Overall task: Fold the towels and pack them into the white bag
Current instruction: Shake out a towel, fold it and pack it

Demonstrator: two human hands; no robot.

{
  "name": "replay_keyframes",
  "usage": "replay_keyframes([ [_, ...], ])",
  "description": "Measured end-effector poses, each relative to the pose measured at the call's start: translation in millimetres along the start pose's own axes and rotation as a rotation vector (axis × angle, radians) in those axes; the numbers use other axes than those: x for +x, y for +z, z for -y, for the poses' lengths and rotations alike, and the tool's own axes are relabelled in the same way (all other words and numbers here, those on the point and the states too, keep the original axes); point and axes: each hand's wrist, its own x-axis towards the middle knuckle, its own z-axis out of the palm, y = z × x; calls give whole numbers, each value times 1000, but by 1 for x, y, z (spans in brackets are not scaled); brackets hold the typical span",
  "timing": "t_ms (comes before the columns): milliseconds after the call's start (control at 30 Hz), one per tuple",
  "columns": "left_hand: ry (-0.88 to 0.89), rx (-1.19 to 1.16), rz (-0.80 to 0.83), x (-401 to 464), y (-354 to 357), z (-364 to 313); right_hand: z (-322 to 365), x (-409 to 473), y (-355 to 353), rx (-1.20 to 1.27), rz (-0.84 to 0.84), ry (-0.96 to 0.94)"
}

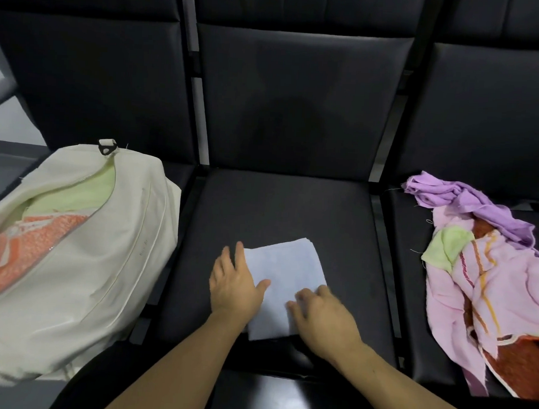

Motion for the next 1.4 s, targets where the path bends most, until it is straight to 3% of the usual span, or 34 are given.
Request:
replay_keyframes([
  [100, -211, -91, 4, -4, -4, 0, -3, 16, -4, 342, -210, 206],
  [200, -330, -228, 107, -2, -2, -1, -3, 37, -4, 576, -131, 414],
  [300, -321, -400, 263, 6, 3, 2, 7, 48, -4, 710, -36, 445],
  [400, -322, -620, 343, 6, 6, 5, 16, 48, -4, 803, -11, 406],
  [567, -283, -777, 279, 2, -8, 4, 23, 46, -9, 840, -91, 340],
  [700, -244, -1082, 315, -3, -44, 14, 47, 38, -35, 877, -117, 233],
  [800, -193, -1182, 274, -5, -90, 31, 75, 34, -54, 942, -95, 102],
  [1000, -154, -1125, 110, -11, -213, 85, 170, 34, -70, 1159, 89, -61],
  [1200, -265, -1097, -34, -1, -299, 159, 279, 60, -58, 1310, 224, -223],
  [1300, -287, -1102, -17, 17, -314, 201, 326, 86, -43, 1257, 283, -283],
  [1400, -302, -1179, 97, 41, -312, 231, 361, 108, -30, 1251, 348, -186],
])
